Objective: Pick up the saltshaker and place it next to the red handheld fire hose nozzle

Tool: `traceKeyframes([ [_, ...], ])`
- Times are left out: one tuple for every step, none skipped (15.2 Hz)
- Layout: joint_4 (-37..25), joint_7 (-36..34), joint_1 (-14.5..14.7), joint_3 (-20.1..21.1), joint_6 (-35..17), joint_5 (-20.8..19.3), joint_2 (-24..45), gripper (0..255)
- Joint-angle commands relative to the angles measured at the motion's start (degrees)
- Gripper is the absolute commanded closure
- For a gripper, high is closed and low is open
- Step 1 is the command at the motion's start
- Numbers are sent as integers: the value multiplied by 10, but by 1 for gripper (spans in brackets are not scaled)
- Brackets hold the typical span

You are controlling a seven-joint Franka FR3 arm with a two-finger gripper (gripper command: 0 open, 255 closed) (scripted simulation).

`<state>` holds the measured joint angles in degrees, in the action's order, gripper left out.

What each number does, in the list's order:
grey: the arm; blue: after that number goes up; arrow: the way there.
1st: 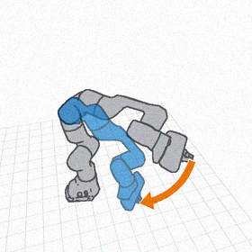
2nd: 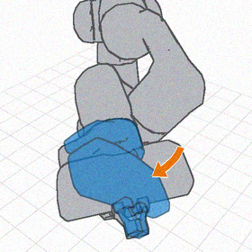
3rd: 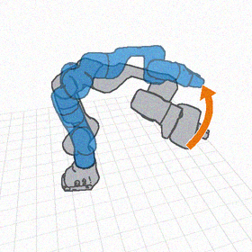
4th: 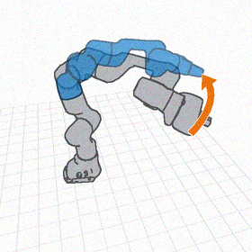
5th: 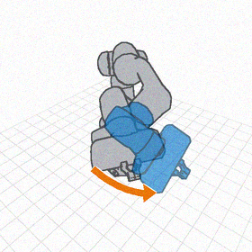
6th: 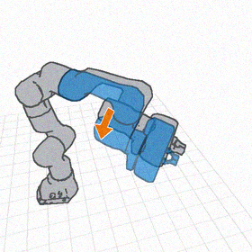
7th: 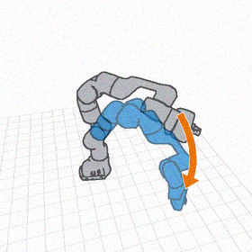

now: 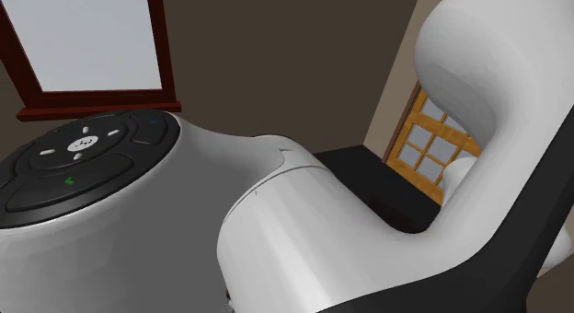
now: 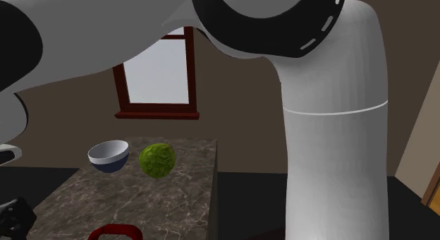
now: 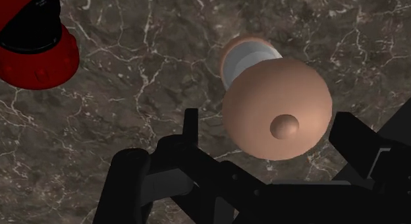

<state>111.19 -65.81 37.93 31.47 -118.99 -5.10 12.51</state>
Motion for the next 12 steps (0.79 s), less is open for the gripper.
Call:
traceKeyframes([
  [0, 0, 0, 0, 0, 0, 0, 0],
  [-11, 3, -1, 1, 18, 5, -7, 0],
  [-23, 6, -3, 2, 35, 9, -14, 0],
  [-37, 9, -4, 3, 53, 13, -20, 0],
  [-47, 11, -4, 4, 68, 16, -24, 0],
  [-47, 11, -4, 4, 68, 16, -24, 0],
  [-47, 11, -4, 4, 68, 16, -24, 0],
  [-47, 11, -4, 4, 68, 16, -24, 0],
  [-47, 11, -4, 4, 68, 16, -24, 0],
  [-47, 11, -4, 4, 68, 16, -24, 0],
  [-47, 11, -4, 4, 68, 16, -24, 0],
  [-47, 11, -4, 4, 68, 16, -24, 0],
])
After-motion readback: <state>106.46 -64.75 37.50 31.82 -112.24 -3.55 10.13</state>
